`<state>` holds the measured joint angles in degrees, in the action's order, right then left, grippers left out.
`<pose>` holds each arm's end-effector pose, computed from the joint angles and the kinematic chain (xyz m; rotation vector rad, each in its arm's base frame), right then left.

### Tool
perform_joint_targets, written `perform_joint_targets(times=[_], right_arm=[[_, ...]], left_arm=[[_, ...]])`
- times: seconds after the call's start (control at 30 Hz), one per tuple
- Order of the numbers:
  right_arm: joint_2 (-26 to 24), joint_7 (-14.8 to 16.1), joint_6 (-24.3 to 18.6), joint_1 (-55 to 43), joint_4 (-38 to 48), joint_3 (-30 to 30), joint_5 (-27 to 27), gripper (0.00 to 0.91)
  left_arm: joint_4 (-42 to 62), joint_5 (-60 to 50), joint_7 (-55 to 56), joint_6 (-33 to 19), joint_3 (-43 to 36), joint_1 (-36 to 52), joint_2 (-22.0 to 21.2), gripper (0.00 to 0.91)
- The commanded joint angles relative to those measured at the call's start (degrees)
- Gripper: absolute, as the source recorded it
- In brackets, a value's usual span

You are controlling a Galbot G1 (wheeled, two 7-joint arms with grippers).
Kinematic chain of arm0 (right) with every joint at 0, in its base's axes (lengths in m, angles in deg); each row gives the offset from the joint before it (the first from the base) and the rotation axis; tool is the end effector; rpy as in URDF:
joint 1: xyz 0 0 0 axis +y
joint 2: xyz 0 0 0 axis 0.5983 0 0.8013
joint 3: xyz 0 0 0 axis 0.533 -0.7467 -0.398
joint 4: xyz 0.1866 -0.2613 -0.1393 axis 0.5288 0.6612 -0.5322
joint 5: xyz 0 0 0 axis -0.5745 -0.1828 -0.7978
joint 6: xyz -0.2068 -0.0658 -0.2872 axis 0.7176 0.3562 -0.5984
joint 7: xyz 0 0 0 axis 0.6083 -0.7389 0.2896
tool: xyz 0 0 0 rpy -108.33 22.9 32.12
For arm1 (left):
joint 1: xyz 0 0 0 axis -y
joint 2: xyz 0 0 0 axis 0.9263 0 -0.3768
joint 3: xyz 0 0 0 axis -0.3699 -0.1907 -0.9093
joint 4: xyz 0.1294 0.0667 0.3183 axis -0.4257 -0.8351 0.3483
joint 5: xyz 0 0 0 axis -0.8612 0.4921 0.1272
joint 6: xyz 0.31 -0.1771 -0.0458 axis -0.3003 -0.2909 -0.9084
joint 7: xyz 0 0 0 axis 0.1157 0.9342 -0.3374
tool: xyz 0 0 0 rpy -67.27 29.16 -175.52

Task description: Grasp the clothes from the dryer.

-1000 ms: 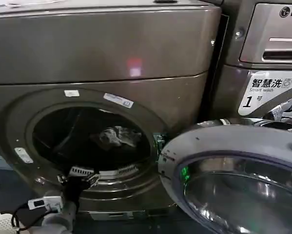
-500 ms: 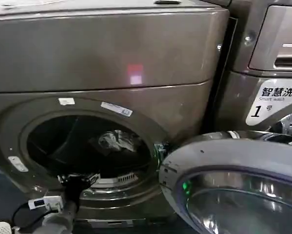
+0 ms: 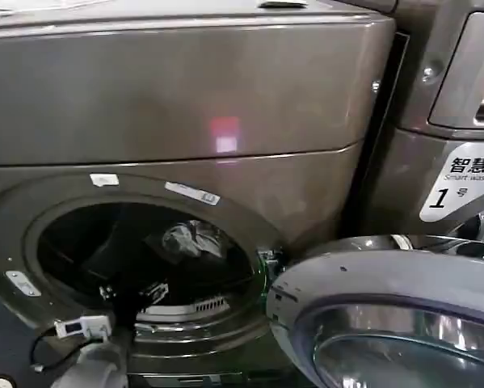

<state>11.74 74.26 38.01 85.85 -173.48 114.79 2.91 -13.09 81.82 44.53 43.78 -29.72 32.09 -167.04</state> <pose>-0.1325 -0.4752 0.0043 1.9197 1.9527 -0.5748 0.4048 0.0230 -0.2402 0.0624 -2.9863 -0.1572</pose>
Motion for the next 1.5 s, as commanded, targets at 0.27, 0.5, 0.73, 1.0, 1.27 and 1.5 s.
perform_joint_targets(times=[0.27,0.5,0.73,1.0,1.27,1.5], right_arm=[[0.25,-0.01,-0.08,0.06,-0.36,-0.09,-0.1,0.907],[0.79,0.16,-0.47,0.7,-0.61,-0.51,-0.18,0.907],[0.98,0.22,-0.78,1.08,-0.9,-0.93,-0.21,0.907],[1.18,0.32,-1.85,1.46,0.15,-1.19,-0.43,0.907],[1.0,0.33,-2.16,0.77,-0.11,-2.42,-1.74,0.907],[1.34,0.27,-2.77,0.44,-0.05,-2.94,-2.09,0.907]], left_arm=[[23.96,-1.32,-1.83,-6.74,0.09,16.15,-0.42,0.907],[32.57,-34.47,-27.4,-5.3,0.68,23.03,0.89,0.907],[37.17,-60.27,-40.67,-15.02,0.84,29.98,1.59,0.907],[46.23,-70.97,-55.67,-34.98,1.6,38.18,3.11,0.907],[49.57,-63.36,-75.34,-38.4,2.08,42.06,4.9,0.907],[54.58,-63.33,-75.27,-40.81,2.71,44.4,5.88,0.907]])
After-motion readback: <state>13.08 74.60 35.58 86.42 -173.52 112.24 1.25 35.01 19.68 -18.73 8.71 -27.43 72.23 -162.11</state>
